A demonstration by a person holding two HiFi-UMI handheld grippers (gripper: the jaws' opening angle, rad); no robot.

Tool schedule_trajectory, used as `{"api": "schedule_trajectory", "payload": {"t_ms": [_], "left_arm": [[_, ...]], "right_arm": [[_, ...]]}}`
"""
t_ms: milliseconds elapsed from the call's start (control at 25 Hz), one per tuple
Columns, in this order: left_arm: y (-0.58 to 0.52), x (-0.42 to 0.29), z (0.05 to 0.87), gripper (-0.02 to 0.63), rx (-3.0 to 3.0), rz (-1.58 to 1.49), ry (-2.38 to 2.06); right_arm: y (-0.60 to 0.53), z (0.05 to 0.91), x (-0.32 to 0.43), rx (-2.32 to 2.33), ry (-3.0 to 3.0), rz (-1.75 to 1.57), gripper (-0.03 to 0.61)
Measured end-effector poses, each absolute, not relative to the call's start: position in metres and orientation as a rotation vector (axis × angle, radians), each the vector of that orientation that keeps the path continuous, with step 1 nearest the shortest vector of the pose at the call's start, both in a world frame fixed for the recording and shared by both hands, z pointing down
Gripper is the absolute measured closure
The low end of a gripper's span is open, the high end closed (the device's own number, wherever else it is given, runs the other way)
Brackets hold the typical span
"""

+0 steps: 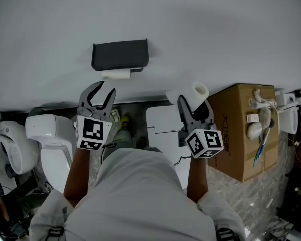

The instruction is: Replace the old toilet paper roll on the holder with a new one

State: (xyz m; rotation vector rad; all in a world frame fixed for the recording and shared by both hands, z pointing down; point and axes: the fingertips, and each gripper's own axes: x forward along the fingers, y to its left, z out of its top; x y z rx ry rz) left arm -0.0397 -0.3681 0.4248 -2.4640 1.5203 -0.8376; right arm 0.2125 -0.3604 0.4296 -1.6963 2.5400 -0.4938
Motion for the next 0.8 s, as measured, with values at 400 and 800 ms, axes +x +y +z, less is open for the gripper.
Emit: {"api": "schedule_trajectory", "payload": {"t_ms": [400, 800], "left_arm": [[-0.388, -0.027, 0.438, 0.449, -2.071, -1.165, 1.222], [-0.407, -0.018, 0.457, 0.422, -1.898, -1.304, 1.084]], "right_arm": [[-0.363, 0.440, 0.222, -1.751, 2.493, -0.534, 0.276], [-0.363, 0.447, 0.221, -1.762, 2.464, -0.567, 0.276]]}}
